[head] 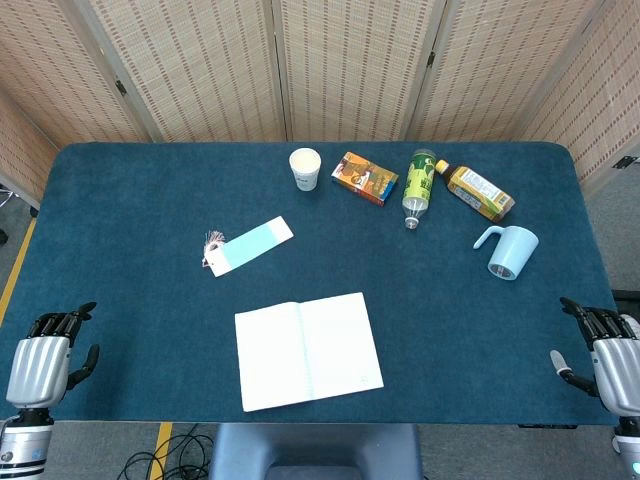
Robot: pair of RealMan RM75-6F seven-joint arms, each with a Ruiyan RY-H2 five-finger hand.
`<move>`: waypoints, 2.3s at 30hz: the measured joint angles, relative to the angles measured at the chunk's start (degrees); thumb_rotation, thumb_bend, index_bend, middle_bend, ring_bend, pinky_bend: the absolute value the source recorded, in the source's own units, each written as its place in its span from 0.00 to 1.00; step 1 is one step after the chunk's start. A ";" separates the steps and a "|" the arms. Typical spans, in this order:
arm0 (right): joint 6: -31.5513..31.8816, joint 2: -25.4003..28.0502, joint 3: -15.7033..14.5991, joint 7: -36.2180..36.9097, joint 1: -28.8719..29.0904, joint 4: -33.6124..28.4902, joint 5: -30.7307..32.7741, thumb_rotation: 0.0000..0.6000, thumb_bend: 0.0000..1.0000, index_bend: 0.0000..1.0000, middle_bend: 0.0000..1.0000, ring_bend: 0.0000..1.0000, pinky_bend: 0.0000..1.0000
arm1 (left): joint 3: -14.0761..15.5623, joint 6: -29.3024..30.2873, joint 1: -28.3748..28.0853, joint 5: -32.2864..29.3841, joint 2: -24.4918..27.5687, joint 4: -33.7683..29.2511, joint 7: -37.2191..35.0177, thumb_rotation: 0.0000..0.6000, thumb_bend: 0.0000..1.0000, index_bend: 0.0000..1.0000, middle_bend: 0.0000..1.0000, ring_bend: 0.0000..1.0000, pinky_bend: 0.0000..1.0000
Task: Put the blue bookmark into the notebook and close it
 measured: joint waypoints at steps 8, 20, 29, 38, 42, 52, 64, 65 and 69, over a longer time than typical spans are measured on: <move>0.25 -0.19 -0.02 0.23 -0.17 0.28 -0.19 1.00 0.25 0.16 0.28 0.24 0.22 | -1.86 -1.86 -0.23 0.19 -0.06 -0.41 0.04 1.00 0.42 0.22 0.36 0.31 0.27; 0.91 0.36 0.15 -0.03 -0.13 -0.28 -1.06 1.00 0.25 0.16 0.28 0.24 0.22 | -7.44 -9.04 -6.03 -0.58 0.16 -1.07 0.56 1.00 0.42 0.22 0.41 0.35 0.29; 0.75 1.08 0.12 -1.56 0.18 -1.73 -1.73 1.00 0.26 0.16 0.28 0.24 0.22 | -13.75 -23.12 -16.03 -7.71 -0.79 0.68 1.76 1.00 0.42 0.24 0.59 0.56 0.70; -0.22 1.54 0.24 -3.17 0.42 -3.05 -0.83 1.00 0.25 0.16 0.28 0.25 0.22 | -17.90 -42.25 -29.96 -22.25 -4.53 7.78 6.28 1.00 0.59 0.21 0.78 0.76 0.91; -0.74 1.77 0.46 -3.72 0.62 -3.47 -0.17 1.00 0.25 0.16 0.28 0.25 0.22 | -18.18 -47.22 -35.11 -29.68 -7.50 12.50 9.76 1.00 0.63 0.19 0.81 0.78 0.92; -2.47 1.76 0.85 -4.75 1.28 -3.97 1.53 1.00 0.25 0.16 0.28 0.26 0.22 | -15.86 -54.51 -46.91 -49.98 -15.44 24.96 18.22 1.00 0.72 0.19 0.83 0.81 0.93; -3.65 1.73 1.07 -5.06 1.63 -3.81 2.96 1.00 0.25 0.16 0.28 0.26 0.23 | -11.39 -57.45 -54.67 -65.45 -23.04 37.05 22.70 1.00 0.77 0.19 0.84 0.82 0.94; -3.70 1.73 1.07 -5.06 1.63 -3.77 3.05 1.00 0.25 0.16 0.28 0.26 0.23 | -11.15 -57.50 -54.99 -66.16 -23.41 37.67 22.97 1.00 0.77 0.19 0.84 0.82 0.94; -3.73 1.70 1.09 -4.96 1.57 -3.61 3.35 1.00 0.25 0.16 0.28 0.26 0.23 | -10.17 -57.52 -56.27 -69.13 -25.03 40.06 24.44 1.00 0.77 0.19 0.84 0.82 0.94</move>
